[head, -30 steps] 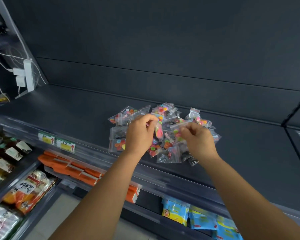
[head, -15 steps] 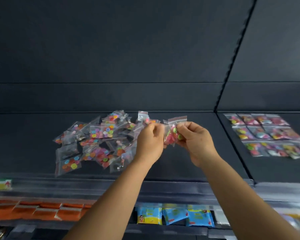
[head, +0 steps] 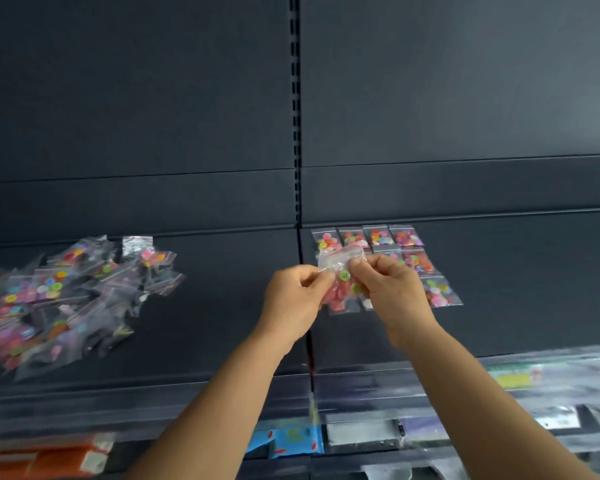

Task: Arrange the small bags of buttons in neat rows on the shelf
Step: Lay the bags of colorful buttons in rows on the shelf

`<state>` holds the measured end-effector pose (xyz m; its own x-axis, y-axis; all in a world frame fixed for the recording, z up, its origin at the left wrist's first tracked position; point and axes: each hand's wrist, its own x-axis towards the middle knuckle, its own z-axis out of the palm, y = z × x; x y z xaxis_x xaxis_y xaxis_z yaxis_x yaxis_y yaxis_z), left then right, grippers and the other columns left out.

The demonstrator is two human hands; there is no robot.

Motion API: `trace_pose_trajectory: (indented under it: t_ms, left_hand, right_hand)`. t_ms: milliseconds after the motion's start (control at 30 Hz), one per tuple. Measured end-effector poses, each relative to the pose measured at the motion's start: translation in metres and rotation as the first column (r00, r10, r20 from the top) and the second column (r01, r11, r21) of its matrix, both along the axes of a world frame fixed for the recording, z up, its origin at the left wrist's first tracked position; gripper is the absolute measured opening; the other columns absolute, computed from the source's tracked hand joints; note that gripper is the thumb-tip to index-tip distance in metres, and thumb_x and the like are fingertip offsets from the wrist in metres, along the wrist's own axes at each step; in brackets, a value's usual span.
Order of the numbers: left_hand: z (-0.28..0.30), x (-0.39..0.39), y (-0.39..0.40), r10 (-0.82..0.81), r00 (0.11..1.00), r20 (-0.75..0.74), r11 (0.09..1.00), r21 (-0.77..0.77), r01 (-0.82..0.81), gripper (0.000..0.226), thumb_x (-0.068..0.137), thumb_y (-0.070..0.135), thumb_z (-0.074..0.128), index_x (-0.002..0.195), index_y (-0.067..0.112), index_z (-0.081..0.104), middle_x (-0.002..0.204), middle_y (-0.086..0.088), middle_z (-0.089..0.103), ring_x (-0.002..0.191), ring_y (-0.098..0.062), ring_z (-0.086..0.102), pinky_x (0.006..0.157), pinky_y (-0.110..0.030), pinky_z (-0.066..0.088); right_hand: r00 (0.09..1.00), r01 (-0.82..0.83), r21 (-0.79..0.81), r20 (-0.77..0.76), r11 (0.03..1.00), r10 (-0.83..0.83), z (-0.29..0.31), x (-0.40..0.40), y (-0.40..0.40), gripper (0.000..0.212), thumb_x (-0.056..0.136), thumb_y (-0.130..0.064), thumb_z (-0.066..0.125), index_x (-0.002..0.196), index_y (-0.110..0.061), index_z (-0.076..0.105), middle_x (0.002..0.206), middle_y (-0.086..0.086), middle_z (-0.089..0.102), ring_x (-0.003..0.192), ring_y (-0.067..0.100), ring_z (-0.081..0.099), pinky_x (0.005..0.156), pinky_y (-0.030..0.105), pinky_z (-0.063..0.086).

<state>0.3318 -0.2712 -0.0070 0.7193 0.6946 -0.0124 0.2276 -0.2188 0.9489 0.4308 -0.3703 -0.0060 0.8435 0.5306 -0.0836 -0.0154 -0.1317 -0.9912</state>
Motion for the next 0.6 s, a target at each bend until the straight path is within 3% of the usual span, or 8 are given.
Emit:
trace_pose_trajectory:
  t_ms: [133,300,367,467,533,600]
  left_hand:
    - [-0.012,0.015,-0.024,0.081,0.995,-0.06,0.996,0.028,-0.08,0.014,0.088,0.027,0.063,0.083,0.016,0.071,0.075,0.0,0.072,0.076,-0.02,0.068,0.076,-0.044,0.056]
    - [-0.028,0.008,-0.037,0.117,0.976,-0.183,0.991,0.081,-0.103,0.005,0.088,0.024,0.062,0.087,0.019,0.064,0.079,0.003,0.07,0.072,-0.014,0.065,0.07,-0.035,0.057]
    - [-0.034,0.004,-0.039,0.107,0.965,-0.239,0.991,0.099,-0.086,0.002,0.089,0.024,0.063,0.089,0.022,0.061,0.079,0.004,0.069,0.068,-0.011,0.063,0.062,-0.028,0.054]
    - [-0.04,0.0,-0.042,0.093,0.951,-0.295,0.986,0.157,-0.048,0.008,0.089,0.025,0.063,0.093,0.022,0.058,0.077,0.007,0.068,0.065,-0.007,0.063,0.053,-0.014,0.045]
    - [-0.04,0.001,-0.043,0.107,0.943,-0.317,0.969,0.245,-0.028,0.01,0.089,0.026,0.063,0.094,0.023,0.055,0.076,0.01,0.064,0.063,-0.003,0.059,0.048,-0.009,0.04]
    - [-0.037,0.001,-0.045,0.138,0.931,-0.339,0.937,0.35,-0.012,0.015,0.09,0.027,0.062,0.101,0.023,0.053,0.084,0.01,0.062,0.068,-0.004,0.058,0.053,-0.011,0.041]
  right_hand:
    - [0.992,-0.053,-0.139,0.11,0.989,0.068,-0.004,0.029,-0.03,0.029,0.089,-0.026,0.058,0.064,-0.013,0.059,0.055,-0.004,0.052,0.054,0.011,0.044,0.052,0.021,0.04]
    - [0.972,-0.14,-0.336,0.132,0.931,0.194,-0.017,0.037,-0.047,0.019,0.088,-0.017,0.06,0.069,-0.012,0.06,0.057,0.0,0.064,0.04,0.001,0.048,0.04,0.014,0.04]
    - [0.955,-0.157,-0.418,0.166,0.895,0.245,-0.023,0.036,-0.049,0.012,0.086,-0.018,0.062,0.076,-0.012,0.061,0.064,0.007,0.067,0.045,0.008,0.049,0.042,0.02,0.04]
    - [0.934,-0.15,-0.51,0.207,0.847,0.29,-0.027,0.032,-0.049,0.006,0.085,-0.02,0.063,0.086,-0.017,0.058,0.071,0.003,0.066,0.057,0.016,0.057,0.048,0.023,0.043]
    - [0.914,-0.116,-0.577,0.257,0.808,0.315,-0.028,0.03,-0.049,0.014,0.085,-0.021,0.062,0.097,-0.016,0.057,0.078,0.002,0.066,0.069,0.02,0.061,0.058,0.026,0.046]
    - [0.897,-0.069,-0.61,0.308,0.789,0.317,-0.03,0.026,-0.049,0.023,0.086,-0.021,0.062,0.107,-0.014,0.055,0.085,0.003,0.065,0.075,0.02,0.06,0.064,0.027,0.047]
